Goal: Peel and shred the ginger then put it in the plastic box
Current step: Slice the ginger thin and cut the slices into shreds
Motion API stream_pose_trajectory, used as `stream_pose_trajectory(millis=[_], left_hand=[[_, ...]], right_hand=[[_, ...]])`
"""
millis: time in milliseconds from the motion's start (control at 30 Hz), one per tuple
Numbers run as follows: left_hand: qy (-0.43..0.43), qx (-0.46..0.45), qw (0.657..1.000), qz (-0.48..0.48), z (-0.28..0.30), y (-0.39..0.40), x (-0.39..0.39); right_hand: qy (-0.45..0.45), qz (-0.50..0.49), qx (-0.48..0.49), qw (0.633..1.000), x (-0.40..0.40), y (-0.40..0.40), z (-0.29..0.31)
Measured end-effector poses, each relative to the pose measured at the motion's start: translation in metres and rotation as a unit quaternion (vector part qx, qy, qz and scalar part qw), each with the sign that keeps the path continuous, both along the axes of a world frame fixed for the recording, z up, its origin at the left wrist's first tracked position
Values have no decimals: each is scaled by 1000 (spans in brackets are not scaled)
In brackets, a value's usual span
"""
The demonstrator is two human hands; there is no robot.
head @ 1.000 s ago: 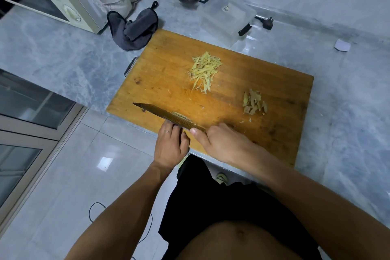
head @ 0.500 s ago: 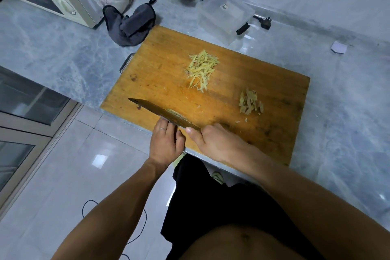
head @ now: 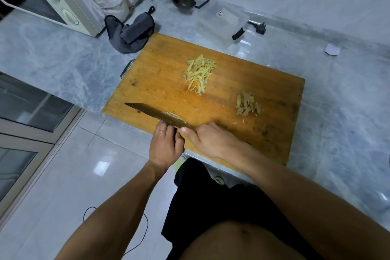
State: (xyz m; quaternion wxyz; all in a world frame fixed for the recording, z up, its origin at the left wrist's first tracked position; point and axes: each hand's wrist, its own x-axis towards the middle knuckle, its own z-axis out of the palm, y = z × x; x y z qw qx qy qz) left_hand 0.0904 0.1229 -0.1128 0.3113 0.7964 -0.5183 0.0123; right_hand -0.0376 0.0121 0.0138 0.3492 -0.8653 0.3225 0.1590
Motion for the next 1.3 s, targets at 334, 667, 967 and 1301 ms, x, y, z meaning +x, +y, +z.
stream_pose_trajectory(millis=[334,667,967,1301], left_hand=[[7,-25,1000,-14,3,-2,0],[4,-5,1000,2,9,-8,6],[42,21,999,-7,8,0,10],[3,61,997,-38,13,4,27]], right_hand=[[5,-3,18,1000,-2,-6,0],[11,-19,24,999,6,0,-12],[-6,-2,42,999,4,-13,-6],[-16,-57,112,992,2,-33,0]])
